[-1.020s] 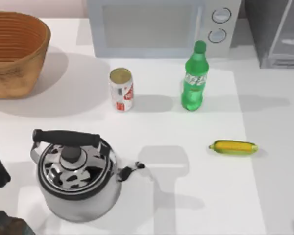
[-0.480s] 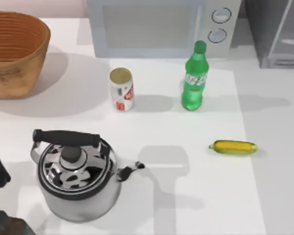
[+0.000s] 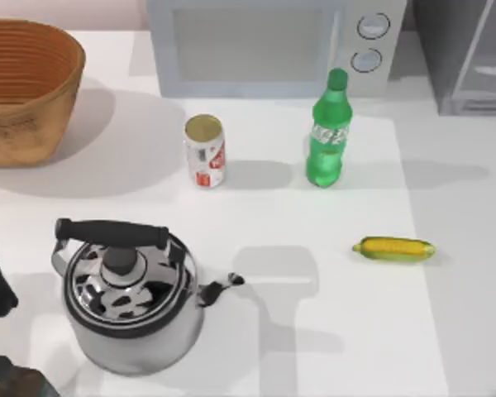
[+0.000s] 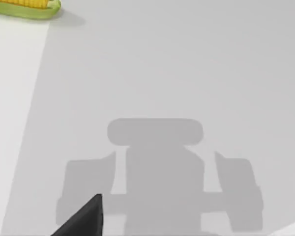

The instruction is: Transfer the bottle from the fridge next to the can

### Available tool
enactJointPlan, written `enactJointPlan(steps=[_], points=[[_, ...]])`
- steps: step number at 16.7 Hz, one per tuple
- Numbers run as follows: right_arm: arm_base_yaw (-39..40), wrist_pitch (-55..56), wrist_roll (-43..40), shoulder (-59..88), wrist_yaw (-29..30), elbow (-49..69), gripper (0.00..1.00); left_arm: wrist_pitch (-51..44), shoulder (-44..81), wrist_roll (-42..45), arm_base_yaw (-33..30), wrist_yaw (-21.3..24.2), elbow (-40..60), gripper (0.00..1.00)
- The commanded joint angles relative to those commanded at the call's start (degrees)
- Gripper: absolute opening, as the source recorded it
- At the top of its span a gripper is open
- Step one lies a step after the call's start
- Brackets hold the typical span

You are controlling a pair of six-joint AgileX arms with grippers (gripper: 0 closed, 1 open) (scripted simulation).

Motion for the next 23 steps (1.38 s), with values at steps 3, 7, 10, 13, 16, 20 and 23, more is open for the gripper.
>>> enactJointPlan(steps=[3, 7, 10, 13, 16, 20, 23], points=[[-10.67, 0.31, -11.70, 11.54, -5.38, 4.22, 1.00, 0.00, 0.00, 0.00, 0.00, 0.00, 0.00, 1.00], [-28.41, 0.55, -30.95, 31.12, -14.28, 10.83, 1.00, 0.00, 0.00, 0.00, 0.00, 0.00, 0.00, 1.00], [-42.87, 0.60, -46.69, 47.42, -21.67, 16.03, 1.00, 0.00, 0.00, 0.00, 0.00, 0.00, 0.00, 1.00], [-57.20, 0.54, -62.42, 63.79, -29.17, 21.07, 1.00, 0.00, 0.00, 0.00, 0.00, 0.00, 0.00, 1.00], [-70.38, 0.40, -76.97, 78.97, -36.23, 25.60, 1.00, 0.00, 0.00, 0.00, 0.00, 0.00, 0.00, 1.00], [-84.60, 0.15, -92.71, 95.39, -43.99, 30.31, 1.00, 0.00, 0.00, 0.00, 0.00, 0.00, 0.00, 1.00], [-91.37, -0.04, -100.22, 103.21, -47.76, 32.46, 1.00, 0.00, 0.00, 0.00, 0.00, 0.00, 0.00, 1.00]])
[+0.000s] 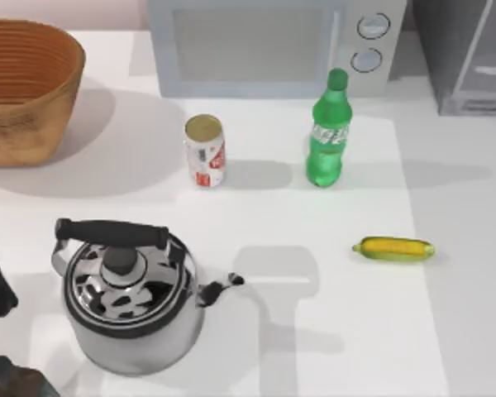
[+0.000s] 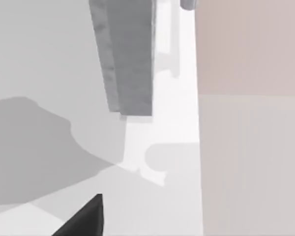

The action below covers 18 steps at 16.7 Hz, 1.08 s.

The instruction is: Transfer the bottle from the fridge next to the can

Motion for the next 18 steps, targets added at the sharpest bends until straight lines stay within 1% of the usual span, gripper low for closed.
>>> enactJointPlan(steps=[3, 8, 10, 12, 14, 18], points=[[-2.38, -0.08, -2.64, 2.71, -1.34, 0.74, 1.00, 0.00, 0.00, 0.00, 0.00, 0.00, 0.00, 1.00], [-2.10, 0.03, -2.49, 2.57, -1.24, 0.55, 1.00, 0.00, 0.00, 0.00, 0.00, 0.00, 0.00, 1.00], [-0.70, 1.74, -0.78, 2.67, -1.00, 0.54, 1.00, 0.00, 0.00, 0.00, 0.00, 0.00, 0.00, 1.00], [2.24, 5.58, 3.28, 2.81, -0.37, 0.51, 1.00, 0.00, 0.00, 0.00, 0.00, 0.00, 0.00, 1.00], [6.44, 11.25, 9.86, 2.97, 0.64, 0.46, 1.00, 0.00, 0.00, 0.00, 0.00, 0.00, 0.00, 1.00], [17.37, 26.11, 28.71, 3.39, 3.37, 0.22, 1.00, 0.00, 0.00, 0.00, 0.00, 0.00, 0.00, 1.00]])
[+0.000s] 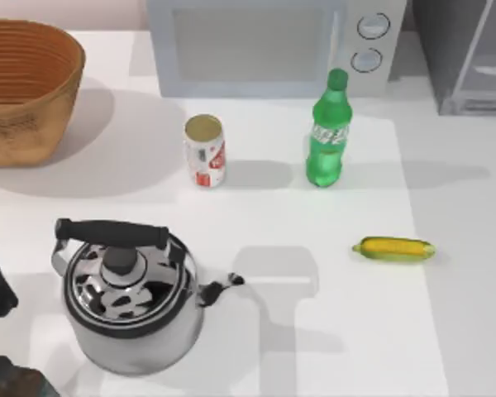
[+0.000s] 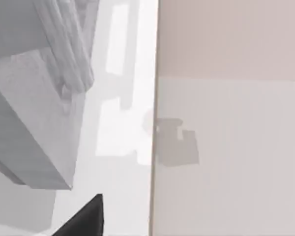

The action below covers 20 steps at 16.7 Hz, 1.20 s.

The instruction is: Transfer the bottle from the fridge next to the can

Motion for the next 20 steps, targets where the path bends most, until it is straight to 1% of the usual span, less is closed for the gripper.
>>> enactJointPlan(steps=[5, 7, 9, 12, 18, 20], points=[[15.59, 21.18, 26.94, 0.38, 3.87, -0.58, 1.00, 0.00, 0.00, 0.00, 0.00, 0.00, 0.00, 1.00], [21.27, 28.80, 35.85, 0.46, 5.26, -0.83, 1.00, 0.00, 0.00, 0.00, 0.00, 0.00, 0.00, 1.00], [26.02, 35.04, 42.52, 0.51, 6.41, -1.03, 1.00, 0.00, 0.00, 0.00, 0.00, 0.00, 0.00, 1.00], [30.35, 40.31, 47.89, 0.50, 7.47, -1.22, 1.00, 0.00, 0.00, 0.00, 0.00, 0.00, 0.00, 1.00], [30.41, 41.09, 48.50, 0.11, 7.61, -1.56, 1.00, 0.00, 0.00, 0.00, 0.00, 0.00, 0.00, 1.00], [32.25, 42.00, 50.00, -0.28, 9.39, -2.11, 1.00, 0.00, 0.00, 0.00, 0.00, 0.00, 0.00, 1.00]])
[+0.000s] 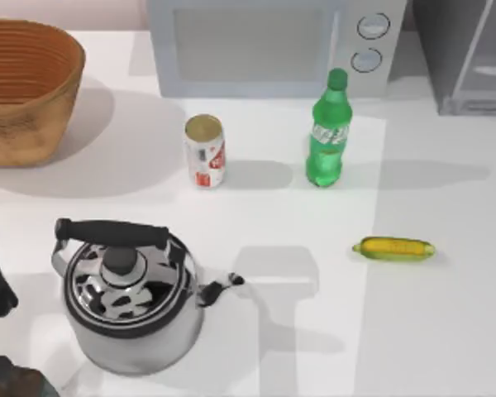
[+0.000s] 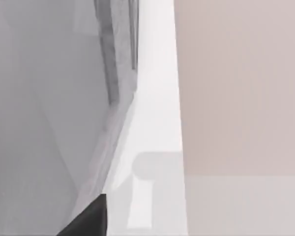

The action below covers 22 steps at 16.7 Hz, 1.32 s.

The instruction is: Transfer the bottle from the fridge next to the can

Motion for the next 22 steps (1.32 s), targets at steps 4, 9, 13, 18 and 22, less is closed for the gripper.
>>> enactJointPlan(steps=[4, 9, 13, 18, 22], points=[[10.78, 4.07, 7.56, -1.93, 8.82, -3.17, 1.00, 0.00, 0.00, 0.00, 0.00, 0.00, 0.00, 1.00], [33.78, 11.13, 21.16, -6.10, 25.08, -9.46, 1.00, 0.00, 0.00, 0.00, 0.00, 0.00, 0.00, 1.00], [47.01, 16.18, 30.64, -9.69, 36.35, -14.16, 1.00, 0.00, 0.00, 0.00, 0.00, 0.00, 0.00, 1.00], [50.62, 17.98, 33.93, -11.11, 39.88, -15.88, 1.00, 0.00, 0.00, 0.00, 0.00, 0.00, 0.00, 1.00], [49.72, 17.63, 33.60, -10.01, 40.19, -15.16, 1.00, 0.00, 0.00, 0.00, 0.00, 0.00, 0.00, 1.00]])
